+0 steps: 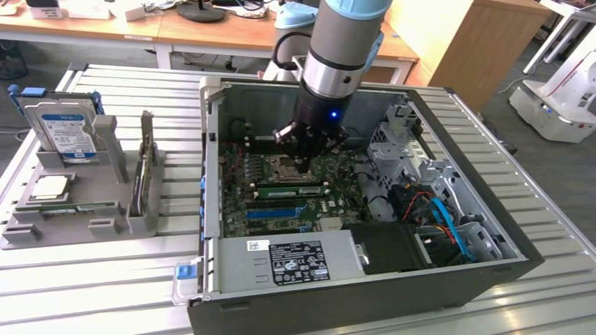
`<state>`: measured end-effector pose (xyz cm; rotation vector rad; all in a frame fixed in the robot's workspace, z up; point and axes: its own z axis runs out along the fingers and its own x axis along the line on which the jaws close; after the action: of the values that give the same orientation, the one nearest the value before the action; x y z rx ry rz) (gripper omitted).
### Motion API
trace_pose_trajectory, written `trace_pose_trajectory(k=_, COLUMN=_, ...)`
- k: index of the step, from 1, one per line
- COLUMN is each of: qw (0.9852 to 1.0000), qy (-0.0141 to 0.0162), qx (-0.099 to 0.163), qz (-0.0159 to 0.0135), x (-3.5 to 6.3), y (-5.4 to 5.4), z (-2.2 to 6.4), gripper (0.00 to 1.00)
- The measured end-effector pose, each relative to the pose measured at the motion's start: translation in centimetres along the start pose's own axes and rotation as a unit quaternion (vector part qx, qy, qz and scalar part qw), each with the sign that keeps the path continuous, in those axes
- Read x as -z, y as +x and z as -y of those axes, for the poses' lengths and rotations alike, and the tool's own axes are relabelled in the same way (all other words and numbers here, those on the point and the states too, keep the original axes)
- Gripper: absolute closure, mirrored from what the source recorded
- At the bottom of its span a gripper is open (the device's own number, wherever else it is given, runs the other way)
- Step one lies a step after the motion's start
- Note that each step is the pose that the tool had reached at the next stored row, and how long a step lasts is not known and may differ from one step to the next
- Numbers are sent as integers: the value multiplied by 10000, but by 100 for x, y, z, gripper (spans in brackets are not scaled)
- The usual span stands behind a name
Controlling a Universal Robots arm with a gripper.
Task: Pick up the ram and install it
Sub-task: 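Press down the ram until it locks into place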
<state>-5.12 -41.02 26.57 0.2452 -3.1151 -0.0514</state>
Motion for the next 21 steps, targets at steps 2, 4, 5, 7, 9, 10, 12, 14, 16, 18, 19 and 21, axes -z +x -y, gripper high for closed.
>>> trace_pose_trajectory(k=2, qw=9999, qy=-2, qx=-158, qz=5, x=-1, y=0, z=0, gripper=89)
trace_pose_trajectory(k=4, qw=9995, qy=-4, qx=-310, qz=10, x=-1, y=0, z=0, gripper=89)
trace_pose_trajectory(k=5, qw=9992, qy=-5, qx=-392, qz=13, x=-1, y=0, z=0, gripper=89)
trace_pose_trajectory(k=7, qw=9986, qy=-7, qx=-537, qz=18, x=-1, y=0, z=0, gripper=89)
trace_pose_trajectory(k=9, qw=9983, qy=-8, qx=-576, qz=20, x=-1, y=0, z=0, gripper=89)
trace_pose_trajectory(k=10, qw=9983, qy=-8, qx=-576, qz=20, x=-1, y=0, z=0, gripper=89)
trace_pose_trajectory(k=12, qw=9983, qy=-8, qx=-587, qz=20, x=-1, y=0, z=0, gripper=89)
trace_pose_trajectory(k=14, qw=9977, qy=-9, qx=-673, qz=23, x=-2, y=0, z=0, gripper=89)
trace_pose_trajectory(k=16, qw=9970, qy=-10, qx=-774, qz=26, x=-2, y=0, z=0, gripper=89)
trace_pose_trajectory(k=18, qw=9967, qy=-11, qx=-814, qz=28, x=-2, y=0, z=0, gripper=89)
trace_pose_trajectory(k=19, qw=9967, qy=-11, qx=-814, qz=28, x=-2, y=0, z=0, gripper=89)
trace_pose_trajectory(k=21, qw=9967, qy=-11, qx=-815, qz=28, x=-2, y=0, z=0, gripper=89)
